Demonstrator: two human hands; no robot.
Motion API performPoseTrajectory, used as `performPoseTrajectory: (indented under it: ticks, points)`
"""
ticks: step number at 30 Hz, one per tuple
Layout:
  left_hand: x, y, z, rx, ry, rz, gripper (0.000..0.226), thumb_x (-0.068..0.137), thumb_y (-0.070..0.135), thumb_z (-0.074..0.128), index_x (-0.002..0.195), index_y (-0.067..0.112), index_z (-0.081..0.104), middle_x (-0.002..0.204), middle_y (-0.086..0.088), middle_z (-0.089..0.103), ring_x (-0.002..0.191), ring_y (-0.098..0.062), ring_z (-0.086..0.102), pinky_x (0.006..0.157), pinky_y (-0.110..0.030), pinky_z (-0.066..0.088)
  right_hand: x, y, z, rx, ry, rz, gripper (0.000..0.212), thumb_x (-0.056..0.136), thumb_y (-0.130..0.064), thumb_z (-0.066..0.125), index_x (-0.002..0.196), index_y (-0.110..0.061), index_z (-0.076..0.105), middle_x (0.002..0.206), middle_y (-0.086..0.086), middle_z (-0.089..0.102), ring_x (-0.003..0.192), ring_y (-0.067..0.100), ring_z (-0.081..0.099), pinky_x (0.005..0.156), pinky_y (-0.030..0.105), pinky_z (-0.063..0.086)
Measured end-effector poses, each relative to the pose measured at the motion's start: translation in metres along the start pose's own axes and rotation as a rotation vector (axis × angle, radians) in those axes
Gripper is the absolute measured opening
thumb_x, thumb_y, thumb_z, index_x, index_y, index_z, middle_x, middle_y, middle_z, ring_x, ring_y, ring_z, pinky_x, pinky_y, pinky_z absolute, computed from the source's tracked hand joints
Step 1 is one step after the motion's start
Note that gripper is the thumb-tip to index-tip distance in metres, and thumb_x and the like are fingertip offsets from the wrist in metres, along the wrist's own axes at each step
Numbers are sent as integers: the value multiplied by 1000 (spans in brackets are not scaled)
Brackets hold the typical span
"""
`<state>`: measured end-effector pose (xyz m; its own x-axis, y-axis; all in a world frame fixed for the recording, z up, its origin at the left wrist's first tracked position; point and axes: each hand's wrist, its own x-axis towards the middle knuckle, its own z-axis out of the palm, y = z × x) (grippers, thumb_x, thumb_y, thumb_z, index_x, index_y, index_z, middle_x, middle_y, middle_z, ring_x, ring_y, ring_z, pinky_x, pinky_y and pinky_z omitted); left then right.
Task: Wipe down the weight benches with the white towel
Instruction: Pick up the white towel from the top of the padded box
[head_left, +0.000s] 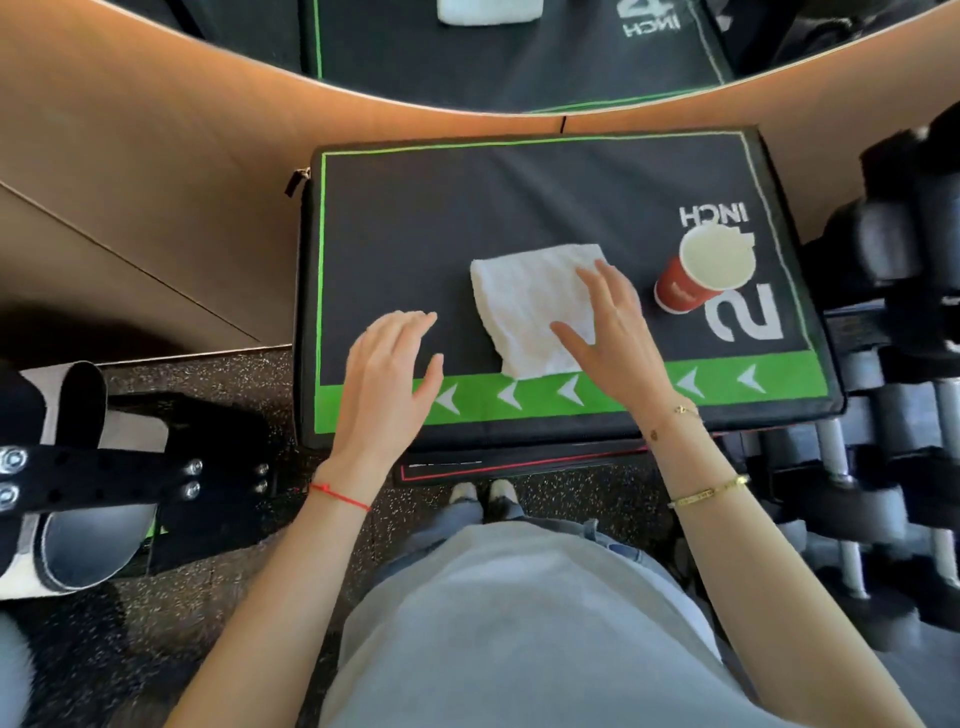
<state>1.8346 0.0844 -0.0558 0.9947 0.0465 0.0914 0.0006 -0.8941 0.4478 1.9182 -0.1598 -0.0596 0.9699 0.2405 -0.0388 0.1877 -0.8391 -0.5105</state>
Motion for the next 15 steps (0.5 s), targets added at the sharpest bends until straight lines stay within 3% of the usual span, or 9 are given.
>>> performPoseTrajectory:
  ticks: [6, 10, 15]
  points:
    - [14, -3, 13, 16, -62, -9, 41, 97, 23, 57, 137, 12, 54, 139, -3, 56, 137, -22, 44, 117, -40, 33, 21, 2, 18, -67, -63, 74, 86, 91, -39, 66, 153, -4, 19, 161, 20, 15, 146, 36, 18, 119, 42, 19]
    - [17, -7, 17, 11, -85, -22, 40, 97, 21, 58, 136, 11, 56, 138, -3, 57, 136, -22, 45, 117, -42, 34, 22, 0, 24, -123, 0, 80, 88, 87, -42, 69, 152, -4, 24, 157, 17, 26, 138, 37, 29, 112, 43, 24]
    - [18, -13, 16, 6, -95, -24, 40, 97, 22, 58, 135, 11, 57, 137, -3, 57, 137, -22, 45, 117, -40, 34, 20, -5, 28, -90, 54, 37, 78, 86, -32, 70, 150, -7, 32, 139, 14, 45, 118, 34, 42, 102, 39, 32]
